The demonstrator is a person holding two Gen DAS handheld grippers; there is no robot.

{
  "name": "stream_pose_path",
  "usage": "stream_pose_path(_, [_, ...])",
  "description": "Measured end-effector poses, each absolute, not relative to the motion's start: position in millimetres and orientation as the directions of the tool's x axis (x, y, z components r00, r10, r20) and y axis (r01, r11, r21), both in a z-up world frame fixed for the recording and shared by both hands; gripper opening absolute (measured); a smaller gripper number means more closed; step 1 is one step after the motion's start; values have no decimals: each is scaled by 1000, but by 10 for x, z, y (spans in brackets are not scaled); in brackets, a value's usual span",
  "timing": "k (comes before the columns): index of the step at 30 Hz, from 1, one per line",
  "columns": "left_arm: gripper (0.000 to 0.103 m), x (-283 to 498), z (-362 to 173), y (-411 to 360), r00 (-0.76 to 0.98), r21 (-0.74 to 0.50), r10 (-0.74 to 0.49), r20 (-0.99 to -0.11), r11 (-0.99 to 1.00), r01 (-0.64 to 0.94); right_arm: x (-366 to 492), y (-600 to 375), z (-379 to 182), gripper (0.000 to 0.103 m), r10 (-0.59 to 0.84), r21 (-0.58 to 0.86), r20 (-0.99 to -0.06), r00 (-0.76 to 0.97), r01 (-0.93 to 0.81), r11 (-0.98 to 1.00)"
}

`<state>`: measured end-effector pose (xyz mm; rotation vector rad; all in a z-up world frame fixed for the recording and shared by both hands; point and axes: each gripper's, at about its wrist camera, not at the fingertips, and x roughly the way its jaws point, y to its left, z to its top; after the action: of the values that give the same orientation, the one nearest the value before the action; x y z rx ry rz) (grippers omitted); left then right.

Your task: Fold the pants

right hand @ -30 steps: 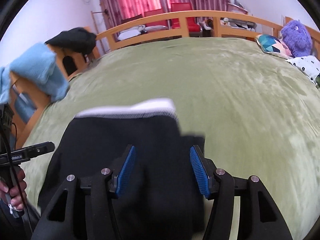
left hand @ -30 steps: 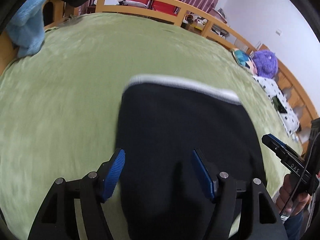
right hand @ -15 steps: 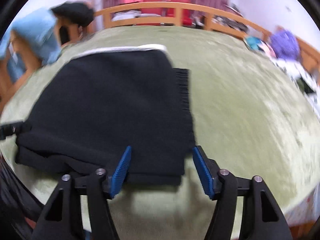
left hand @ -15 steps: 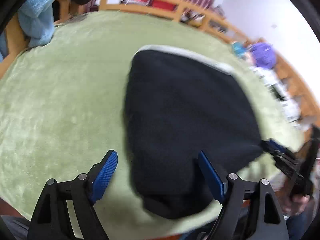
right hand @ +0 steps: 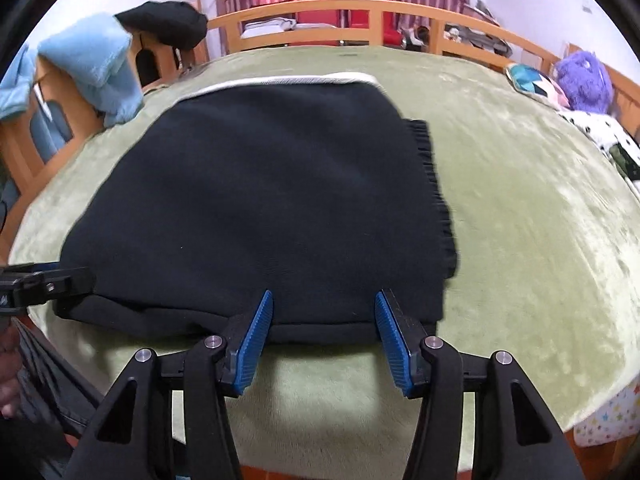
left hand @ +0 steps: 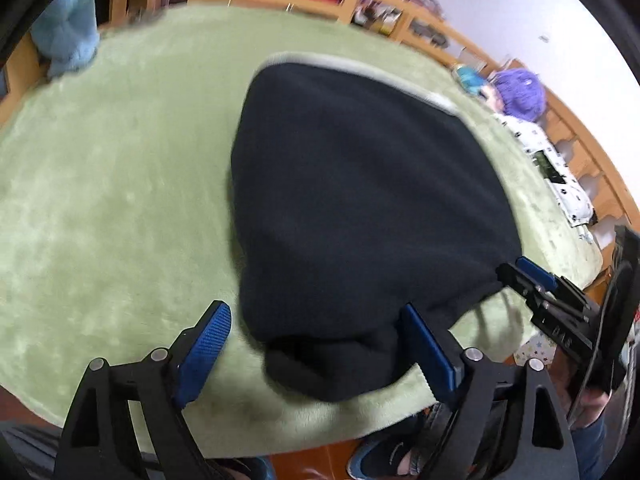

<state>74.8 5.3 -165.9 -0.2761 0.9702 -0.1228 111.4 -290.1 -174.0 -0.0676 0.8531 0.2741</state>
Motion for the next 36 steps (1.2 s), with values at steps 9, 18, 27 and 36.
stream_pose_path(9, [89,924,-1966,88,504,-301,-224,-834,951,-74,1240,-3177,-2033,55,140,60,-796,589,-152,986])
stream_pose_path(18, [85,731,-1219,-37,583,-267,-213,-784,964,-7,1034,-3266,-1381,55,129,73,-751,648,-114,991])
stream_pose_path(27, [91,600,-373,-244,690,-259,-192,-698,966,7,818,-3142,-516,78,125,61,-670,732,-114,992])
stream_pose_path(36, [95,366,-93,-445,714,-193,-144,-685,981,13,570,-3247,-232,96,112,67,-655,747,-89,994])
